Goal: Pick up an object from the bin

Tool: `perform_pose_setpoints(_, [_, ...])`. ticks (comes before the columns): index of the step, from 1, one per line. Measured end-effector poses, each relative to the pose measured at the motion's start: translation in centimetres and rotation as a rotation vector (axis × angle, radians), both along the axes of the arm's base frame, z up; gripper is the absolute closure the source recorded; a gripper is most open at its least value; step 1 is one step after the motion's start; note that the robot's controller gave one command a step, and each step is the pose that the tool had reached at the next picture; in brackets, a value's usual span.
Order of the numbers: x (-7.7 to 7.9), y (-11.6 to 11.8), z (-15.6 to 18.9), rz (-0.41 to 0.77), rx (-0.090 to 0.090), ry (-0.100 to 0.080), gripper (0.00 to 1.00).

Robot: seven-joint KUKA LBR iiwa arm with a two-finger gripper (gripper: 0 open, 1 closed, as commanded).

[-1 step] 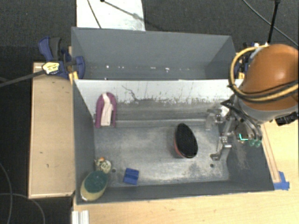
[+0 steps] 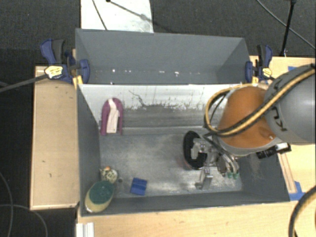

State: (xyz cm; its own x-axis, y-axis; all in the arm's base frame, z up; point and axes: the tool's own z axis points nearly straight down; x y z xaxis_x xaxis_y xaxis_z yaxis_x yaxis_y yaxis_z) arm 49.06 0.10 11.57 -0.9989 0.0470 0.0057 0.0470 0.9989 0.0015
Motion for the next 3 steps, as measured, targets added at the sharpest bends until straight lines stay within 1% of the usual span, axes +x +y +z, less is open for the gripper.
perform_pose_setpoints(1, [8.4,-1.3,-4.3,-0.143,0.000,-0.003,0.00])
perform_pose_setpoints(2, [8.5,-1.4,-4.1,-0.140,-0.001,-0.012,1.00])
perform_pose_setpoints(3, [9.6,0.8,12.6,-0.111,-0.001,-0.015,1.00])
